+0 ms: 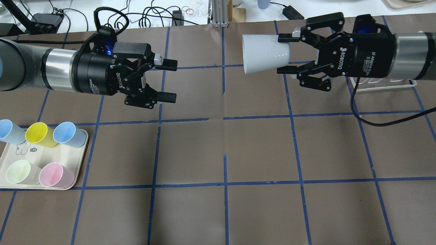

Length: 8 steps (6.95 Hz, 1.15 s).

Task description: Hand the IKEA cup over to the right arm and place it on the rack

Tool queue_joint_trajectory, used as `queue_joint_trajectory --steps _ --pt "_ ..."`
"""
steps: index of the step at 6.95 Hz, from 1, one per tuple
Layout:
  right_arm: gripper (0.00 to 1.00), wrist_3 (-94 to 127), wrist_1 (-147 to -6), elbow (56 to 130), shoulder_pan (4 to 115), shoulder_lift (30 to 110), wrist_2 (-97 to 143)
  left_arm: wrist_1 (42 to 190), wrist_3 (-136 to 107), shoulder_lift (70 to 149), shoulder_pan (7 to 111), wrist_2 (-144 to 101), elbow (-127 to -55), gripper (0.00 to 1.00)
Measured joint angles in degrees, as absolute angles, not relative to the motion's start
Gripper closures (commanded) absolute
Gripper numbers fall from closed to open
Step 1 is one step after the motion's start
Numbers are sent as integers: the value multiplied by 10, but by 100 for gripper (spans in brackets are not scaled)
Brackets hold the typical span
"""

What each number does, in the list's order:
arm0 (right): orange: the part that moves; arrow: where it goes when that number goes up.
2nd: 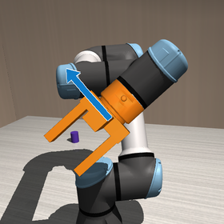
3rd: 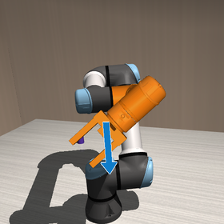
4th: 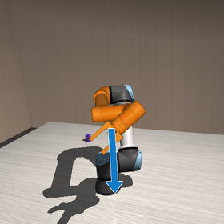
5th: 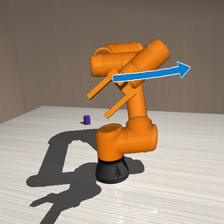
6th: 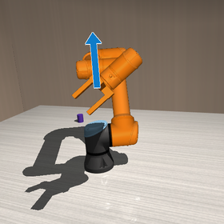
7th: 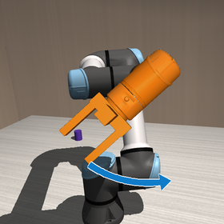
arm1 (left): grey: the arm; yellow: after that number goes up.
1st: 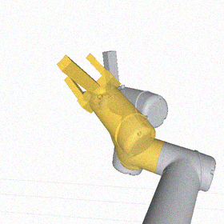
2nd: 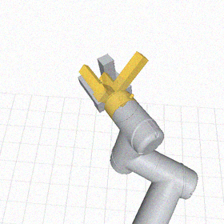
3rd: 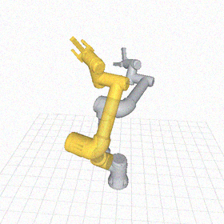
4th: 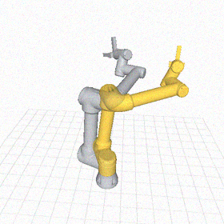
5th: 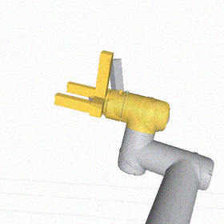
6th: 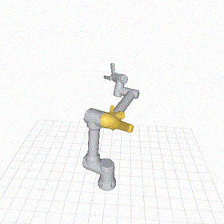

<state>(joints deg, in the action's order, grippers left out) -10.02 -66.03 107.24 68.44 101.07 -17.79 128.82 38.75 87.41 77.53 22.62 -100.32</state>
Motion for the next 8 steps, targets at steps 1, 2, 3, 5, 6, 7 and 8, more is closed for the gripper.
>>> queue_joint_trajectory --steps 1,2,3,5,6,7,8 --pt "93 -102 -665 1044 669 1010 -266 1192 300 884 781 269 -1006 0" --pt "93 -107 -678 1016 662 1009 -353 1104 231 895 793 319 -1007 0" --pt "93 -110 -715 999 660 1008 -439 1026 182 908 810 381 -1006 0" --pt "94 -121 -825 990 659 1004 -604 875 99 934 854 539 -1000 0" --pt "94 -152 -860 990 659 1002 -658 827 79 943 884 621 -994 0" --pt "94 -194 -891 990 659 999 -703 798 62 946 918 700 -982 0" --pt "94 -229 -931 989 659 989 -748 789 46 946 954 780 -961 0"
